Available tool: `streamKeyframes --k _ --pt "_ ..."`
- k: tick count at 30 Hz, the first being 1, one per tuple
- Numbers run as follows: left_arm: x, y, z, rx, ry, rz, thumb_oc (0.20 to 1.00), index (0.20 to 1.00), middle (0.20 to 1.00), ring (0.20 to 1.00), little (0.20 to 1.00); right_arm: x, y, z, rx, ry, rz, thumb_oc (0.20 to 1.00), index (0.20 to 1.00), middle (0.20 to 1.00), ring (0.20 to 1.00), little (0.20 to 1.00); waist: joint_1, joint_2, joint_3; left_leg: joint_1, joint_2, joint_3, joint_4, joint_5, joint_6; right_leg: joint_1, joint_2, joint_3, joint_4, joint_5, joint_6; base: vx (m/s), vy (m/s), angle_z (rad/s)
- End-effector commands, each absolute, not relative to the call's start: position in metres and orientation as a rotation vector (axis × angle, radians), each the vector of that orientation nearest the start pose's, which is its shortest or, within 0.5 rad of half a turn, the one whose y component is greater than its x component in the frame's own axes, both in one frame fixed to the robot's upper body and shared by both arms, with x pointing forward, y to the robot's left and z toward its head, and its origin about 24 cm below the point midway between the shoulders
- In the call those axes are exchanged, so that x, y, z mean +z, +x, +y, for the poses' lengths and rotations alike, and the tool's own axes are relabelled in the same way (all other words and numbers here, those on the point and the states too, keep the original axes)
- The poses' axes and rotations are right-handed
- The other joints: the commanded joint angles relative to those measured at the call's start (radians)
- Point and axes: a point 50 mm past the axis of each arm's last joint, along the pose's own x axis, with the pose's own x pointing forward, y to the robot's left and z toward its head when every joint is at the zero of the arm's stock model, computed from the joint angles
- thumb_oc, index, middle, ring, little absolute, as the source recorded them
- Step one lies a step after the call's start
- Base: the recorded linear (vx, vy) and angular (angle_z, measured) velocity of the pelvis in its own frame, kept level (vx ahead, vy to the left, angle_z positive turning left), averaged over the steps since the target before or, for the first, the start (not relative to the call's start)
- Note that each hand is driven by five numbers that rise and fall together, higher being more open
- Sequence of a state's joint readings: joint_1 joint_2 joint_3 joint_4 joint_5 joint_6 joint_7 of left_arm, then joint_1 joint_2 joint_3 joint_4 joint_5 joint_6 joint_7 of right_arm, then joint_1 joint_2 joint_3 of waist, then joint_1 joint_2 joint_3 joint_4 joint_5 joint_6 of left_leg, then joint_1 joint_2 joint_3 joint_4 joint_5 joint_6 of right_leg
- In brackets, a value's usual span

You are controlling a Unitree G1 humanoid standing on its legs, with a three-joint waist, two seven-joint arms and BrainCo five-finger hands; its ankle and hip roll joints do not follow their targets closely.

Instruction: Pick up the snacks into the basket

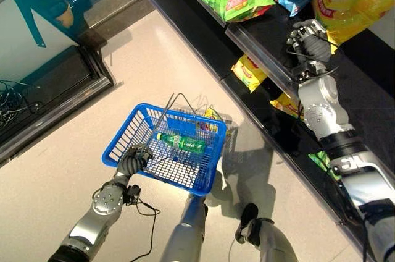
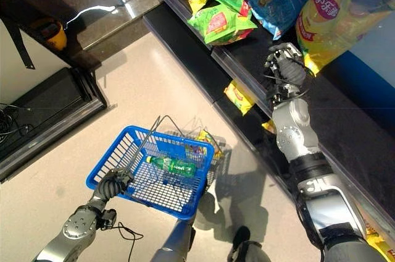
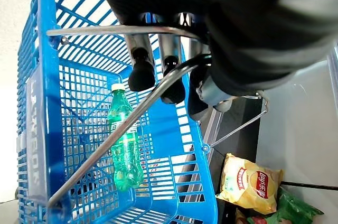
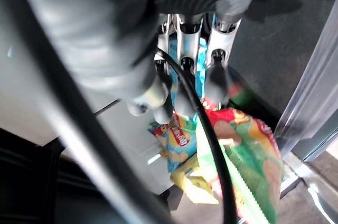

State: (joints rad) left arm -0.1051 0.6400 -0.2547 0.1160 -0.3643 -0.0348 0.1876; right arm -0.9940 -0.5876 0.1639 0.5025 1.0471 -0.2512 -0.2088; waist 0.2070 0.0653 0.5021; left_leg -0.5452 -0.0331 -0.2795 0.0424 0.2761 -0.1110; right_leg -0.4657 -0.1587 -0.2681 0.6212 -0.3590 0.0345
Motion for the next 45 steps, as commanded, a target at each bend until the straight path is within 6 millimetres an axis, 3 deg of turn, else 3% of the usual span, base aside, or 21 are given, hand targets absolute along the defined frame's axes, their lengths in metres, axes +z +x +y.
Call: streamKeyframes --k 1,7,11,20,23,31,36,45 --pt "0.104 0.279 0.220 -0.009 0.264 -0.205 0.200 0.200 0.200 0.200 0.200 0.315 0.366 -0.233 -0.091 0.478 -0.721 1.000 1.000 1.000 1.000 1.000 -0.011 -0.021 0.009 0.096 -0.015 0.028 0.048 -0.156 0.000 0.128 -0.022 0.049 -0.291 0.207 0.095 -0.01 -0.013 -0.06" --pt "0.105 0.280 0.221 0.003 0.266 -0.210 0.200 0.200 0.200 0.200 0.200 0.314 0.370 -0.259 -0.321 0.337 -0.685 1.000 1.000 1.000 1.000 1.000 -0.012 -0.020 0.017 0.096 -0.016 0.027 0.050 -0.161 0.006 0.124 -0.024 0.049 -0.285 0.205 0.095 0.00 -0.006 -0.01" --pt "0.106 0.281 0.218 -0.004 0.259 -0.218 0.200 0.200 0.200 0.200 0.200 0.308 0.368 -0.283 -0.452 0.341 -0.662 1.000 1.000 1.000 1.000 1.000 -0.014 -0.015 0.018 0.094 -0.020 0.021 0.054 -0.165 0.008 0.126 -0.025 0.047 -0.285 0.200 0.095 0.00 0.000 0.00" --pt "0.105 0.282 0.212 -0.023 0.267 -0.220 0.200 0.200 0.200 0.200 0.200 0.298 0.342 -0.335 -0.731 0.305 -0.687 1.000 1.000 1.000 1.000 1.000 -0.038 -0.017 0.018 0.089 -0.012 0.031 0.071 -0.174 0.010 0.110 -0.016 0.063 -0.275 0.205 0.096 0.00 -0.001 -0.01" --pt "0.102 0.281 0.210 -0.031 0.277 -0.213 0.200 0.200 0.200 0.200 0.200 0.295 0.335 -0.344 -0.803 0.297 -0.696 1.000 1.000 1.000 1.000 1.000 -0.048 -0.020 0.018 0.095 -0.010 0.041 0.075 -0.186 0.010 0.107 -0.012 0.073 -0.268 0.195 0.096 0.00 -0.003 -0.02" --pt "0.102 0.279 0.210 -0.043 0.277 -0.218 0.200 0.200 0.200 0.200 0.200 0.307 0.330 -0.352 -0.847 0.204 -0.694 1.000 1.000 1.000 1.000 1.000 -0.052 -0.018 0.018 0.090 0.003 0.055 0.080 -0.185 0.008 0.084 -0.004 0.089 -0.261 0.201 0.094 0.00 -0.018 -0.15" --pt "0.105 0.277 0.210 -0.058 0.277 -0.228 0.200 0.200 0.200 0.200 0.200 0.329 0.330 -0.353 -0.836 0.070 -0.694 1.000 1.000 1.000 1.000 1.000 -0.057 -0.015 0.018 0.084 0.007 0.063 0.081 -0.184 -0.001 0.067 -0.005 0.088 -0.241 0.184 0.090 0.01 -0.018 -0.01" --pt "0.105 0.275 0.211 -0.048 0.268 -0.230 0.200 0.200 0.200 0.200 0.200 0.362 0.337 -0.330 -0.759 -0.030 -0.744 1.000 1.000 1.000 1.000 1.000 -0.048 -0.032 0.018 0.080 0.031 0.039 0.030 -0.148 -0.012 0.035 0.010 0.071 -0.217 0.170 0.081 0.01 -0.066 -0.04"
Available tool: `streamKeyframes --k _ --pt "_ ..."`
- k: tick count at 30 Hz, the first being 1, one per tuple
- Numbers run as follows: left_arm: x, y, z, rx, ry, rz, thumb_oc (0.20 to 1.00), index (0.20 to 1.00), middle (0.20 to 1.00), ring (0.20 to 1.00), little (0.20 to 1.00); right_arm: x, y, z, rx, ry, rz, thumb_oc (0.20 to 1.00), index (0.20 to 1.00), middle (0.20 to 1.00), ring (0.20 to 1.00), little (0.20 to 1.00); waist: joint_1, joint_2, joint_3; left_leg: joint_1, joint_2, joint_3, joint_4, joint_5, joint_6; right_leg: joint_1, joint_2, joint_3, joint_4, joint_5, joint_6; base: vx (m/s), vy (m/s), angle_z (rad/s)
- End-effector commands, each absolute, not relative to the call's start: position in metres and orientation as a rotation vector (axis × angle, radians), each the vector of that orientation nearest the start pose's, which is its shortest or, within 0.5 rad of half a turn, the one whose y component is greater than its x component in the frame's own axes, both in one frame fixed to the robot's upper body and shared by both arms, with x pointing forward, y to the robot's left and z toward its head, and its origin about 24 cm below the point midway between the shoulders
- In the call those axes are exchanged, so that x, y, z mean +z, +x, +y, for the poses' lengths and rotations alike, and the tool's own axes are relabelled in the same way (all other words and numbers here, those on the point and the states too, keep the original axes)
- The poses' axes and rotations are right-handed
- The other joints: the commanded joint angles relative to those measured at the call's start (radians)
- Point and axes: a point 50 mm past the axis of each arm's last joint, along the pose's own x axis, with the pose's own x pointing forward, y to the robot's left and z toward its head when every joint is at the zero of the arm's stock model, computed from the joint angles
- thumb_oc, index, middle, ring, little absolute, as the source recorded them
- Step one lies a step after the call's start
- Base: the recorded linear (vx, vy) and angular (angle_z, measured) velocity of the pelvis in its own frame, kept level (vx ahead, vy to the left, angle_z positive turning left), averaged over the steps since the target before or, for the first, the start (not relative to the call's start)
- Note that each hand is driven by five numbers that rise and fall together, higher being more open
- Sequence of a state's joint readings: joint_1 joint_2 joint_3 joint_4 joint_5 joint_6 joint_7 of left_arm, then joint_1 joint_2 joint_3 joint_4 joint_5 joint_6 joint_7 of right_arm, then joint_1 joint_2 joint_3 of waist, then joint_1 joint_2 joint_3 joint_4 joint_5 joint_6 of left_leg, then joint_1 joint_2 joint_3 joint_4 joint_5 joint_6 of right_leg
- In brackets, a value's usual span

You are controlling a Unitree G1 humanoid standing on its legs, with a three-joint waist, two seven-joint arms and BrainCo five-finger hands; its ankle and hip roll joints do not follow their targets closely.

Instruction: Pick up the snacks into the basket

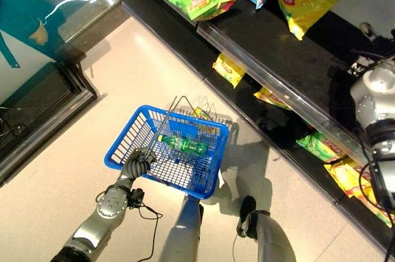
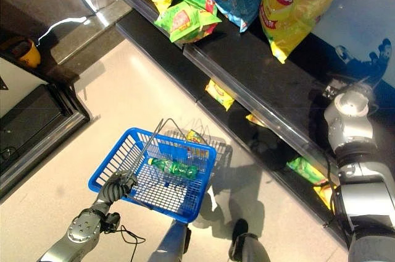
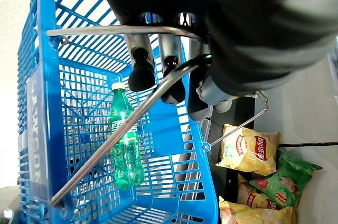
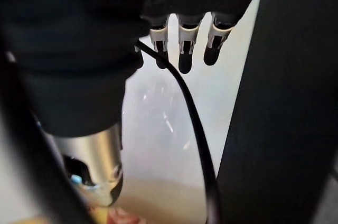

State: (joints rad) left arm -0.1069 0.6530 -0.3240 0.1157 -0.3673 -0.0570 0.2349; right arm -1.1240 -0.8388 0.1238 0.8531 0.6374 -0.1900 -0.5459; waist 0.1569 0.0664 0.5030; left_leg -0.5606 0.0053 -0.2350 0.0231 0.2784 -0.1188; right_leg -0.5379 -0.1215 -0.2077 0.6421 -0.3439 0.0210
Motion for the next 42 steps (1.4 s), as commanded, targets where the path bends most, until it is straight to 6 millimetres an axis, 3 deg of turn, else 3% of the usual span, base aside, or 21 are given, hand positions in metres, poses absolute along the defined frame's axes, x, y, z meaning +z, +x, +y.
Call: streamKeyframes --k 1,7,19,29,30,31,32,35,36,37,38,42 --pt "0.106 0.275 0.211 -0.048 0.268 -0.233 0.200 0.200 0.200 0.200 0.200 0.363 0.337 -0.330 -0.759 -0.029 -0.746 1.000 1.000 1.000 1.000 1.000 0.002 -0.030 0.017 0.091 -0.005 -0.007 0.048 -0.144 -0.005 0.103 -0.025 0.010 -0.241 0.163 0.095 0.00 -0.073 0.09" --pt "0.106 0.275 0.213 -0.029 0.265 -0.237 0.200 0.200 0.200 0.200 0.200 0.370 0.347 -0.307 -0.674 -0.066 -0.751 1.000 1.000 1.000 1.000 1.000 0.009 -0.053 0.017 0.094 0.004 -0.018 0.049 -0.148 -0.010 0.093 -0.020 0.000 -0.217 0.150 0.090 0.00 -0.043 0.05" --pt "0.105 0.276 0.213 -0.036 0.255 -0.224 0.200 0.200 0.200 0.200 0.200 0.374 0.368 -0.266 -0.477 -0.036 -0.714 1.000 1.000 1.000 1.000 1.000 0.040 -0.063 0.017 0.112 0.020 -0.050 0.039 -0.140 -0.014 0.090 -0.019 -0.024 -0.163 0.114 0.074 0.01 -0.041 0.02" --pt "0.106 0.275 0.213 -0.056 0.249 -0.218 0.200 0.200 0.200 0.200 0.200 0.374 0.374 -0.275 -0.459 0.005 -0.646 1.000 1.000 1.000 1.000 1.000 0.077 -0.051 0.017 0.129 0.028 -0.093 0.006 -0.119 -0.021 0.086 -0.027 -0.055 -0.123 0.087 0.069 0.01 -0.048 0.03" --pt "0.106 0.275 0.212 -0.061 0.248 -0.222 0.200 0.200 0.200 0.200 0.200 0.376 0.373 -0.276 -0.465 0.004 -0.644 0.589 0.589 0.589 0.589 0.589 0.078 -0.048 0.017 0.131 0.028 -0.097 0.002 -0.115 -0.022 0.084 -0.030 -0.059 -0.119 0.086 0.069 0.02 -0.040 0.08" --pt "0.107 0.275 0.213 -0.061 0.247 -0.222 0.200 0.200 0.200 0.200 0.200 0.376 0.373 -0.278 -0.472 0.012 -0.637 0.420 0.420 0.420 0.420 0.420 0.084 -0.046 0.017 0.134 0.027 -0.102 -0.003 -0.113 -0.022 0.083 -0.031 -0.062 -0.115 0.084 0.068 0.01 -0.024 0.13" --pt "0.108 0.274 0.213 -0.067 0.249 -0.225 0.200 0.200 0.200 0.200 0.200 0.378 0.373 -0.280 -0.475 0.014 -0.634 0.200 0.200 0.200 0.200 0.200 0.091 -0.044 0.017 0.139 0.026 -0.108 -0.011 -0.109 -0.023 0.083 -0.031 -0.063 -0.113 0.085 0.068 0.02 -0.036 0.15" --pt "0.109 0.272 0.215 -0.077 0.245 -0.231 0.200 0.200 0.200 0.200 0.200 0.384 0.370 -0.288 -0.499 -0.025 -0.622 0.200 0.200 0.200 0.200 0.200 0.110 -0.036 0.009 0.145 0.024 -0.127 -0.023 -0.105 -0.023 0.083 -0.040 -0.073 -0.103 0.081 0.070 0.05 -0.062 0.10" --pt "0.109 0.271 0.215 -0.078 0.247 -0.230 0.200 0.200 0.200 0.200 0.200 0.386 0.368 -0.292 -0.512 -0.037 -0.621 0.200 0.200 0.200 0.200 0.200 0.110 -0.040 0.000 0.157 0.020 -0.128 -0.035 -0.122 -0.023 0.092 -0.044 -0.070 -0.100 0.050 0.073 0.02 -0.023 0.05" --pt "0.110 0.271 0.215 -0.079 0.247 -0.232 0.200 0.200 0.200 0.200 0.200 0.386 0.368 -0.292 -0.513 -0.036 -0.621 0.200 0.200 0.200 0.200 0.200 0.115 -0.032 0.005 0.146 0.020 -0.133 -0.029 -0.102 -0.023 0.083 -0.044 -0.076 -0.099 0.075 0.071 0.12 -0.082 0.21" --pt "0.111 0.270 0.215 -0.086 0.248 -0.239 0.200 0.200 0.200 0.200 0.200 0.393 0.363 -0.299 -0.535 -0.040 -0.636 0.200 0.200 0.200 0.200 0.200 0.121 -0.028 -0.007 0.156 0.016 -0.143 -0.044 -0.113 -0.026 0.089 -0.052 -0.080 -0.088 0.036 0.071 0.02 -0.028 0.23" --pt "0.110 0.270 0.216 -0.084 0.240 -0.232 0.200 0.200 0.200 0.200 0.200 0.401 0.354 -0.311 -0.577 -0.069 -0.651 0.200 0.200 0.200 0.200 0.200 0.125 -0.007 -0.019 0.160 0.004 -0.160 -0.062 -0.102 -0.031 0.093 -0.074 -0.103 -0.062 0.008 0.068 0.06 -0.031 0.27"
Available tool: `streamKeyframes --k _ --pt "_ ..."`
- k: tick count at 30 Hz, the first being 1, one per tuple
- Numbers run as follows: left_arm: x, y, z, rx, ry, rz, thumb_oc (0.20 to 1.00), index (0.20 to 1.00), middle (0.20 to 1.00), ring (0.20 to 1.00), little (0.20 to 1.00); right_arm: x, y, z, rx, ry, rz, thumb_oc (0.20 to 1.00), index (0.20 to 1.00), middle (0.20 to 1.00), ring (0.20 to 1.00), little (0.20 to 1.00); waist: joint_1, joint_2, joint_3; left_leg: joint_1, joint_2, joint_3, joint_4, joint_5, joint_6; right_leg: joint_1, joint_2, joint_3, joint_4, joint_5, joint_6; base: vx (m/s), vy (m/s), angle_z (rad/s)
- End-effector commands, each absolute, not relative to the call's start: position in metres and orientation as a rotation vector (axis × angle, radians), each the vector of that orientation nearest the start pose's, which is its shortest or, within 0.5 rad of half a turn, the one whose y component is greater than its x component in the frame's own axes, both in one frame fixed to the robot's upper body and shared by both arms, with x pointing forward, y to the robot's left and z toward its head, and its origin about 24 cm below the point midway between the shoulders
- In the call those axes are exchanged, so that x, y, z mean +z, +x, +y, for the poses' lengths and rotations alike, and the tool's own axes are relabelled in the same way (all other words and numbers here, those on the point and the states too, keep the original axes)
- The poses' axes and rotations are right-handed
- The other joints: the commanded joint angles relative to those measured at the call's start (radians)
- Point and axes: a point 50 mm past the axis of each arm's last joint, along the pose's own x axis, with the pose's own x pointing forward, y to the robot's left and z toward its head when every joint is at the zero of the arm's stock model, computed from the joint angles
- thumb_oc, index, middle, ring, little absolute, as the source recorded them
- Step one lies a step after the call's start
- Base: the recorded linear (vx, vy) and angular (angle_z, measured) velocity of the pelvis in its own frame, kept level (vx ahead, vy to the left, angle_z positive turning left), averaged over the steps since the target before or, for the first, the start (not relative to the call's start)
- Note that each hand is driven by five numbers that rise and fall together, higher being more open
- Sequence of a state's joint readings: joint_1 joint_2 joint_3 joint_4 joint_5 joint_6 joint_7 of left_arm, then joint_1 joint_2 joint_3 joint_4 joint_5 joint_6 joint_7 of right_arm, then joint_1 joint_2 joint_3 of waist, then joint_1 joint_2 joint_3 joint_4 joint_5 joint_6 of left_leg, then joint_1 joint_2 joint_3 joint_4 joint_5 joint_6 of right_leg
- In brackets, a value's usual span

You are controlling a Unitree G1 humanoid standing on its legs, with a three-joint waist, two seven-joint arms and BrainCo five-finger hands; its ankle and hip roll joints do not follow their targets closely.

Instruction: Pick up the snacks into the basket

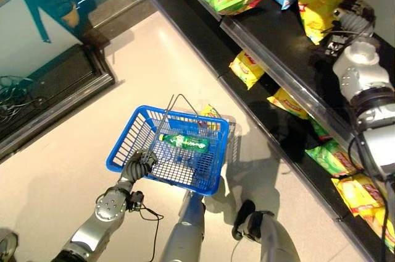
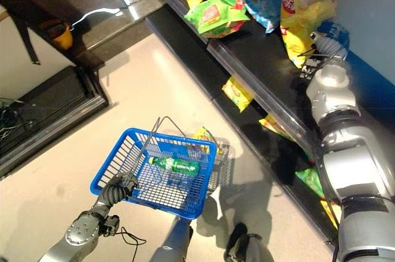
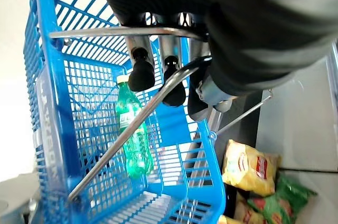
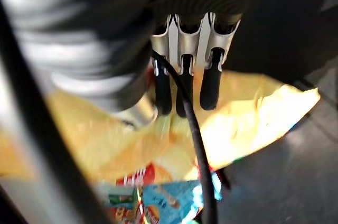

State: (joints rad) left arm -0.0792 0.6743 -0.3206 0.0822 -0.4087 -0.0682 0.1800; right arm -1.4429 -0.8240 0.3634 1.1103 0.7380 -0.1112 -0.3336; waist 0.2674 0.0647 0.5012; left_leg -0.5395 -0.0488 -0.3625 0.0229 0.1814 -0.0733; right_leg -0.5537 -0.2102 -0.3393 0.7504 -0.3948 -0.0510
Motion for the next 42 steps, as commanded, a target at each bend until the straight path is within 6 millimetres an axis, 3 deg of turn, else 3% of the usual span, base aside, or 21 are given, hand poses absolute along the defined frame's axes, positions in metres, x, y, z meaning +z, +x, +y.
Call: streamKeyframes --k 1,13,21,23,27,34,35,40,41,42 --pt "0.109 0.270 0.217 -0.084 0.241 -0.230 0.200 0.200 0.200 0.200 0.200 0.404 0.352 -0.312 -0.578 -0.076 -0.660 0.200 0.200 0.200 0.200 0.200 0.014 0.000 -0.018 0.138 0.055 -0.036 -0.062 -0.003 -0.076 0.109 0.013 0.025 -0.166 0.055 0.139 0.01 -0.006 -0.05" --pt "0.107 0.269 0.212 -0.095 0.224 -0.226 0.200 0.200 0.200 0.200 0.200 0.405 0.348 -0.318 -0.610 -0.074 -0.664 0.200 0.200 0.200 0.200 0.200 0.008 0.013 -0.018 0.139 0.040 -0.042 -0.062 -0.004 -0.073 0.112 -0.004 0.017 -0.144 0.046 0.138 0.01 -0.001 0.12" --pt "0.098 0.273 0.206 -0.107 0.231 -0.183 0.200 0.200 0.200 0.200 0.200 0.376 0.353 -0.284 -0.439 0.008 -0.760 0.200 0.200 0.200 0.200 0.200 -0.057 -0.018 -0.007 0.142 0.039 -0.006 -0.013 -0.026 -0.069 0.169 0.013 0.019 -0.198 0.076 0.134 -0.01 0.031 0.05" --pt "0.090 0.274 0.209 -0.097 0.257 -0.143 0.200 0.200 0.200 0.200 0.200 0.351 0.347 -0.264 -0.311 0.100 -0.813 0.200 0.200 0.200 0.200 0.200 -0.083 -0.037 -0.006 0.128 0.038 0.031 0.047 -0.038 -0.061 0.189 0.021 0.023 -0.248 0.143 0.143 -0.10 0.155 0.11" --pt "0.084 0.272 0.220 -0.063 0.311 -0.110 0.200 0.200 0.200 0.200 0.200 0.315 0.327 -0.251 -0.182 0.171 -0.854 0.200 0.200 0.200 0.200 0.200 -0.130 -0.085 -0.009 0.137 0.049 0.086 0.093 -0.076 -0.053 0.221 0.042 0.069 -0.304 0.183 0.162 0.00 0.129 -0.12" --pt "0.071 0.265 0.231 -0.034 0.337 -0.046 0.200 0.200 0.200 0.200 0.200 0.221 0.292 -0.266 -0.207 0.287 -0.713 0.200 0.200 0.200 0.200 0.200 -0.171 -0.115 -0.043 0.173 0.052 0.122 0.109 -0.107 -0.036 0.273 0.042 0.084 -0.376 0.223 0.177 0.04 0.085 -0.30" --pt "0.071 0.264 0.231 -0.034 0.338 -0.045 0.200 0.200 0.200 0.200 0.200 0.221 0.292 -0.266 -0.207 0.287 -0.712 0.200 0.200 0.200 0.200 0.200 -0.169 -0.115 -0.045 0.173 0.053 0.123 0.108 -0.107 -0.036 0.273 0.043 0.084 -0.378 0.225 0.177 0.04 0.070 -0.10" --pt "0.064 0.262 0.237 0.003 0.311 -0.018 0.200 0.200 0.200 0.200 0.200 0.181 0.286 -0.268 -0.248 0.333 -0.594 0.200 0.200 0.200 0.200 0.200 -0.179 -0.130 -0.064 0.191 0.049 0.142 0.125 -0.129 -0.024 0.298 0.042 0.096 -0.413 0.239 0.180 0.02 0.039 -0.13" --pt "0.063 0.261 0.238 0.006 0.309 -0.014 0.200 0.200 0.200 0.200 0.200 0.179 0.285 -0.268 -0.250 0.309 -0.582 0.307 0.307 0.307 0.307 0.307 -0.180 -0.131 -0.068 0.193 0.050 0.145 0.127 -0.133 -0.023 0.302 0.043 0.096 -0.420 0.239 0.180 0.02 0.033 -0.06" --pt "0.063 0.260 0.239 0.008 0.311 -0.015 0.200 0.200 0.200 0.200 0.200 0.178 0.285 -0.270 -0.261 0.281 -0.575 0.542 0.542 0.542 0.542 0.542 -0.182 -0.132 -0.071 0.194 0.049 0.147 0.129 -0.136 -0.023 0.301 0.043 0.097 -0.421 0.241 0.181 0.00 0.035 -0.04"
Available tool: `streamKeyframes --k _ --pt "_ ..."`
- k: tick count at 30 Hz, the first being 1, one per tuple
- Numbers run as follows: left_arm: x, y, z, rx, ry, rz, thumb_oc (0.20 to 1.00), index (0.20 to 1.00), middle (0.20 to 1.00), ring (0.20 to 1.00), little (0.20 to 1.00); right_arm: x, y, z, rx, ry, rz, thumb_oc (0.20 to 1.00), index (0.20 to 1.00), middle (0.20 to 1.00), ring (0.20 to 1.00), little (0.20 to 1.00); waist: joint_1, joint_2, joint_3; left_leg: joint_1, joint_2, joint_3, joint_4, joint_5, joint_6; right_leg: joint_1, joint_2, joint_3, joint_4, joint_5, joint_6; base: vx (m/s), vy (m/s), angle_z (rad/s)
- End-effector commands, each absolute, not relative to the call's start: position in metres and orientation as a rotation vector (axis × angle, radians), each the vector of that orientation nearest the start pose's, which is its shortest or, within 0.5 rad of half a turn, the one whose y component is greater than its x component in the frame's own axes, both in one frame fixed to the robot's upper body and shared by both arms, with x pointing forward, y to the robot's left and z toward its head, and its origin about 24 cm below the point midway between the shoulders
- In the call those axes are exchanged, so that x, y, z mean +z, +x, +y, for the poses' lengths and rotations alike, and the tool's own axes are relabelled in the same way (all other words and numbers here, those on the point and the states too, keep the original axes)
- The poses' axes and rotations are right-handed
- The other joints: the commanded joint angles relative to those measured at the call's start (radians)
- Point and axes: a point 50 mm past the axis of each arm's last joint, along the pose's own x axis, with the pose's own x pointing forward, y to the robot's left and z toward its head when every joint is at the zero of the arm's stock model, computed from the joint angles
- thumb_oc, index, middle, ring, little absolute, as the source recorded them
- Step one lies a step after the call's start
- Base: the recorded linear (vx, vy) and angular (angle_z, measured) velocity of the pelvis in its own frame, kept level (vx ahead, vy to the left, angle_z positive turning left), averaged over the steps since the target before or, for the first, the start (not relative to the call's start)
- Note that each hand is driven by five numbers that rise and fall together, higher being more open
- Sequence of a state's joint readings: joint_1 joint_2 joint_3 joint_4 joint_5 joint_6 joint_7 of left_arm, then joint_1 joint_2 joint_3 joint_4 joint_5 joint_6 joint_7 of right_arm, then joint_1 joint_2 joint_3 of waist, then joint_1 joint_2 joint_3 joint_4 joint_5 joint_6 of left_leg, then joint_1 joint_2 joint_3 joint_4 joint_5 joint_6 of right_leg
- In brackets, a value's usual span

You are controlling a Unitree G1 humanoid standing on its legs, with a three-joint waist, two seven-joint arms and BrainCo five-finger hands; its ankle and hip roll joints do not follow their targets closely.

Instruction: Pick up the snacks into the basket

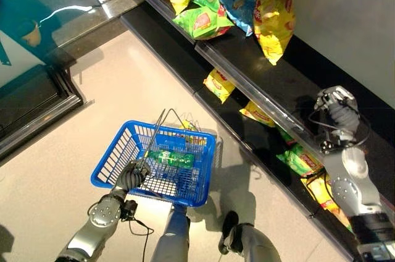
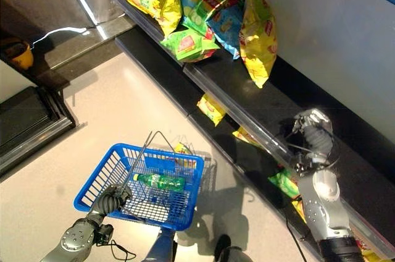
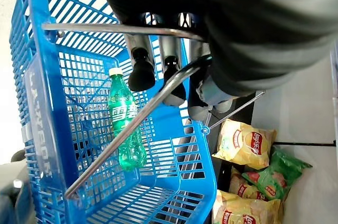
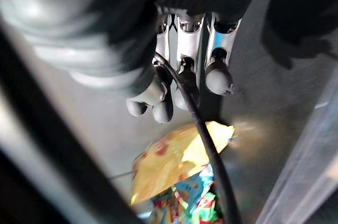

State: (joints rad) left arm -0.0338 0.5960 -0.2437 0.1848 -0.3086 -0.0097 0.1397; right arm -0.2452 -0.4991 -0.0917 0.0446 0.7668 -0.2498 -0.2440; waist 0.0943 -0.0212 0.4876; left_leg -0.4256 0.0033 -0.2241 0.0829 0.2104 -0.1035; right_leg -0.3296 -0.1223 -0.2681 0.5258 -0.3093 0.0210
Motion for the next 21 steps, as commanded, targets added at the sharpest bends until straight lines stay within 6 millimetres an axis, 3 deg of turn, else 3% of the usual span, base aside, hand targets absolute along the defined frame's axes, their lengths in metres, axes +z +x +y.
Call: streamKeyframes --k 1,6,10,16,19,20,21 --pt "0.063 0.260 0.240 0.013 0.312 -0.016 0.200 0.200 0.200 0.200 0.200 0.175 0.285 -0.270 -0.277 0.247 -0.563 1.000 1.000 1.000 1.000 1.000 -0.009 -0.045 -0.059 0.081 -0.003 0.012 0.072 -0.168 0.008 0.077 -0.044 0.030 -0.200 0.156 0.108 -0.01 0.041 -0.02" --pt "0.061 0.258 0.242 0.042 0.309 -0.017 0.200 0.200 0.200 0.200 0.200 0.170 0.298 -0.276 -0.391 0.128 -0.502 1.000 1.000 1.000 1.000 1.000 -0.003 -0.037 -0.055 0.084 -0.001 0.046 0.091 -0.184 0.015 0.064 -0.039 0.058 -0.205 0.171 0.107 -0.02 0.058 -0.13" --pt "0.050 0.256 0.242 0.084 0.246 0.020 0.200 0.200 0.200 0.200 0.200 0.163 0.317 -0.266 -0.402 0.186 -0.439 1.000 1.000 1.000 1.000 1.000 0.010 -0.045 -0.050 0.096 0.005 0.088 0.116 -0.214 0.024 0.079 -0.031 0.094 -0.260 0.202 0.116 0.02 0.063 -0.47" --pt "0.033 0.248 0.246 0.078 0.268 0.098 0.200 0.200 0.200 0.200 0.200 0.123 0.317 -0.271 -0.433 0.196 -0.274 1.000 1.000 1.000 1.000 1.000 0.020 -0.072 -0.098 0.144 -0.015 0.113 0.153 -0.282 0.058 0.160 -0.043 0.120 -0.321 0.266 0.159 0.15 0.153 -0.22" --pt "0.030 0.248 0.246 0.066 0.290 0.115 0.200 0.200 0.200 0.200 0.200 0.108 0.312 -0.280 -0.465 0.188 -0.220 1.000 1.000 1.000 1.000 1.000 0.016 -0.080 -0.121 0.178 -0.042 0.106 0.144 -0.298 0.080 0.171 -0.062 0.133 -0.280 0.318 0.179 0.18 0.254 -0.06" --pt "0.033 0.249 0.248 0.055 0.308 0.112 0.200 0.200 0.200 0.200 0.200 0.093 0.307 -0.284 -0.478 0.196 -0.166 1.000 1.000 1.000 1.000 1.000 0.009 -0.072 -0.136 0.214 -0.068 0.093 0.132 -0.308 0.114 0.145 -0.074 0.148 -0.112 0.408 0.172 0.18 0.320 0.10" --pt "0.034 0.249 0.249 0.053 0.312 0.112 0.200 0.200 0.200 0.200 0.200 0.090 0.306 -0.284 -0.474 0.187 -0.151 1.000 1.000 1.000 1.000 1.000 0.002 -0.061 -0.141 0.236 -0.073 0.086 0.117 -0.306 0.125 0.115 -0.073 0.159 -0.052 0.443 0.165 0.25 0.440 0.16"
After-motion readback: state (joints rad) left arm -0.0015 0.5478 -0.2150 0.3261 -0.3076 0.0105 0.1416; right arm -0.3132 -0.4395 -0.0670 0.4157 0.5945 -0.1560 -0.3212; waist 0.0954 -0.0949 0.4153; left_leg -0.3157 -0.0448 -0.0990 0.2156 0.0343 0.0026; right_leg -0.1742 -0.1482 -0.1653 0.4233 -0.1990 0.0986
